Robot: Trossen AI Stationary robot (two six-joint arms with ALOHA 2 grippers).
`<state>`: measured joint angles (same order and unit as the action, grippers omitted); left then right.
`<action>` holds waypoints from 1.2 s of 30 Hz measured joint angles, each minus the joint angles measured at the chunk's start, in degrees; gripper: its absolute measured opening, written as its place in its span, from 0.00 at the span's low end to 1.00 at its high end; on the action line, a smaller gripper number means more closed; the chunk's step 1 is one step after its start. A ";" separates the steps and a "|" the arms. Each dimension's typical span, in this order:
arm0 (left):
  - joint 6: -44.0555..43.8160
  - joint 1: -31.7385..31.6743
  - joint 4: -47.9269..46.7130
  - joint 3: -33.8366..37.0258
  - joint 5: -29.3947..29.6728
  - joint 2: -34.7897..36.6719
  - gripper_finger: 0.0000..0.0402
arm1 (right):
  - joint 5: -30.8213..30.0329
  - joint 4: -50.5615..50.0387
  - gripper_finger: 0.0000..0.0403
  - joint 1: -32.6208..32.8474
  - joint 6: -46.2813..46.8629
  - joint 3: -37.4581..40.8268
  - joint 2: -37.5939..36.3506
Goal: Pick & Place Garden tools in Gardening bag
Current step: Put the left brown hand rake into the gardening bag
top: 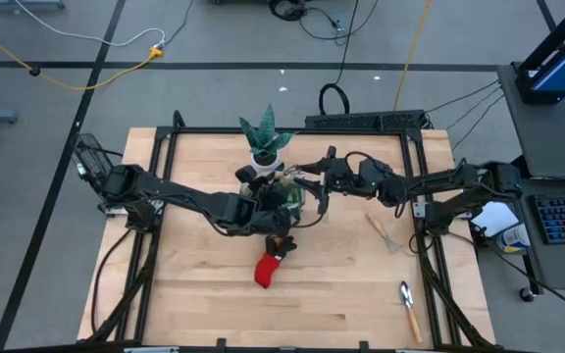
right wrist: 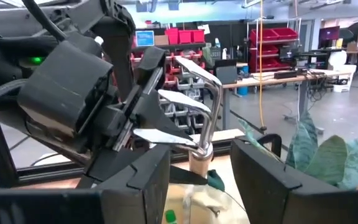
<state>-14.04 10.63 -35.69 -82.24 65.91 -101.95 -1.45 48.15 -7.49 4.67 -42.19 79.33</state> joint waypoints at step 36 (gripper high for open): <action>1.45 -0.47 2.26 0.07 -6.19 -0.04 0.22 | -0.11 -1.71 0.02 -0.31 -4.82 -0.02 0.00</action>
<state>-12.59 10.17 -33.43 -82.17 59.72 -102.00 -1.56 46.44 -7.79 -0.14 -42.22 79.33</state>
